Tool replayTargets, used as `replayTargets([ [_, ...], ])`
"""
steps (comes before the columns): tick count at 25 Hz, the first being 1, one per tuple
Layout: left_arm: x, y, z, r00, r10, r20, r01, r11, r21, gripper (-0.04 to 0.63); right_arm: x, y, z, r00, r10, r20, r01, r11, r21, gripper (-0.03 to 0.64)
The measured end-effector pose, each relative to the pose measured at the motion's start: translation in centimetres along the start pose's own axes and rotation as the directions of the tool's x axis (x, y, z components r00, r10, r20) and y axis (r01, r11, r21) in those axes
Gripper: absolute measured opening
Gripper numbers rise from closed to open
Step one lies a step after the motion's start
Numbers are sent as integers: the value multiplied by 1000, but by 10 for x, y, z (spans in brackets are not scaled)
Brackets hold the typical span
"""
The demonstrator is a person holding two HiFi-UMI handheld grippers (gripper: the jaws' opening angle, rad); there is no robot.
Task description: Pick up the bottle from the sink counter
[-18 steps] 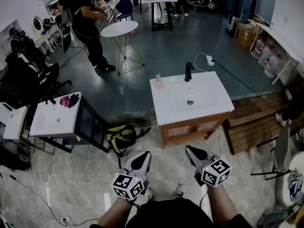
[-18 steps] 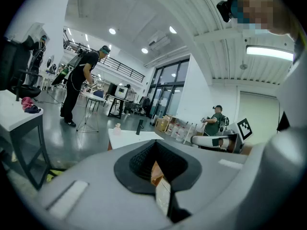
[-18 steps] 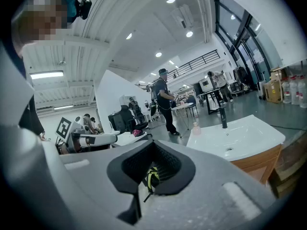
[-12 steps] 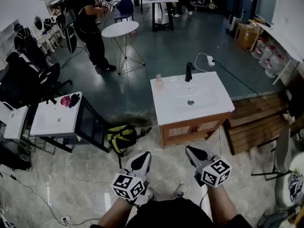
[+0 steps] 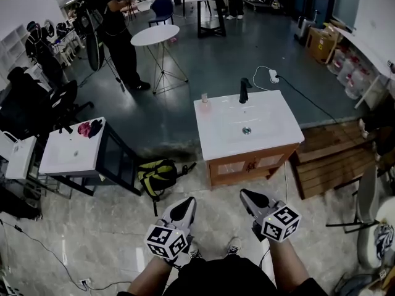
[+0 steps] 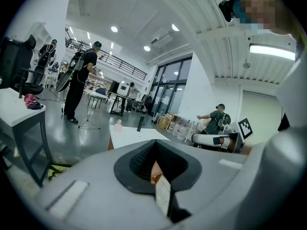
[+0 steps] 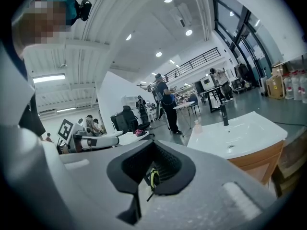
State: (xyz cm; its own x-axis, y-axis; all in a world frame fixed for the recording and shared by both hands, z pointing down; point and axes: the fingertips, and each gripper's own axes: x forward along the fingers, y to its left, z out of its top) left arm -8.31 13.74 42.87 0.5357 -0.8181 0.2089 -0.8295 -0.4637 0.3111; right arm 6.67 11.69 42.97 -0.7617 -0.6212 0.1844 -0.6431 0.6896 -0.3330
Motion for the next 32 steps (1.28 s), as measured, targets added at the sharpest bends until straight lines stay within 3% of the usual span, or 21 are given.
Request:
replayTargets([
  [32, 42, -68, -15, 997, 73, 22, -73, 997, -6, 2, -57, -64, 4, 997, 73, -3, -73, 997, 9, 0],
])
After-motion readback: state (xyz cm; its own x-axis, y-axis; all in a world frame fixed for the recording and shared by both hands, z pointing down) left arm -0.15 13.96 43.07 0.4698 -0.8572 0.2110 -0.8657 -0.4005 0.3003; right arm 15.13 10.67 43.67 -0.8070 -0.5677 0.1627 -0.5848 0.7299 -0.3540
